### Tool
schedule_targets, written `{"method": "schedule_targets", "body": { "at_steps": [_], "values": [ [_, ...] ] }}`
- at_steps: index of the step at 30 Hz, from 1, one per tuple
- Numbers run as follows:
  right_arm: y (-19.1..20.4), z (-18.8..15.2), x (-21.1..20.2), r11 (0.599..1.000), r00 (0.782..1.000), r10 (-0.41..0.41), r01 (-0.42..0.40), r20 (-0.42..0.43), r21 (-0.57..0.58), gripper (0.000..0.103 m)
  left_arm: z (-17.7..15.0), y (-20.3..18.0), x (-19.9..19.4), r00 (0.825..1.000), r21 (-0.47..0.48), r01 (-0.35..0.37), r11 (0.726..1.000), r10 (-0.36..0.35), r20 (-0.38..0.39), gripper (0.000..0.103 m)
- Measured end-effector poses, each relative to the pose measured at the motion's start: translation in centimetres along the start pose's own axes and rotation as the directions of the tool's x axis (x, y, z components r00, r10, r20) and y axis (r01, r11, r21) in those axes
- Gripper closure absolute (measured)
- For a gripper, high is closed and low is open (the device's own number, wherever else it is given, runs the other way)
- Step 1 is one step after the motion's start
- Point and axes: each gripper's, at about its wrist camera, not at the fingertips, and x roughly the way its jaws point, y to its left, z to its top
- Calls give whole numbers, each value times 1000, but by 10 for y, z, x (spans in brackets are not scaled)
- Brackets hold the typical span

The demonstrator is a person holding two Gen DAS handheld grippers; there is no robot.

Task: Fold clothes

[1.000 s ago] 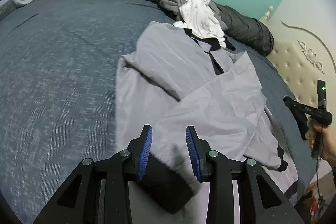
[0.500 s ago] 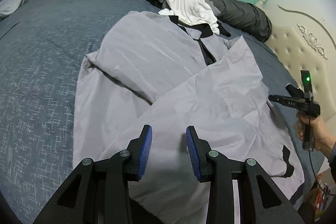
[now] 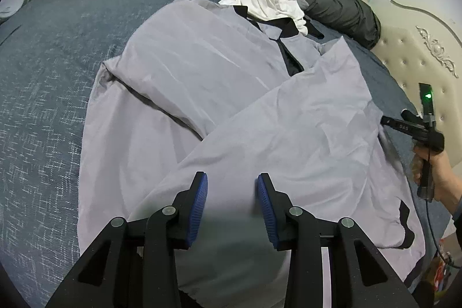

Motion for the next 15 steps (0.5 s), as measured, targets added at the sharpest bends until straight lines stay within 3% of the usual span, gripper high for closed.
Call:
{"method": "schedule_targets", "body": {
  "at_steps": [8, 15],
  "values": [
    [-18, -9, 0, 998, 998, -47, 45, 37, 49, 100, -2, -5, 11, 1000, 13, -11, 1000, 11, -29, 63],
    [-32, -13, 10, 991, 999, -13, 9, 30, 132, 100, 0, -8, 16, 999, 35, -13, 999, 15, -37, 63]
  ]
}}
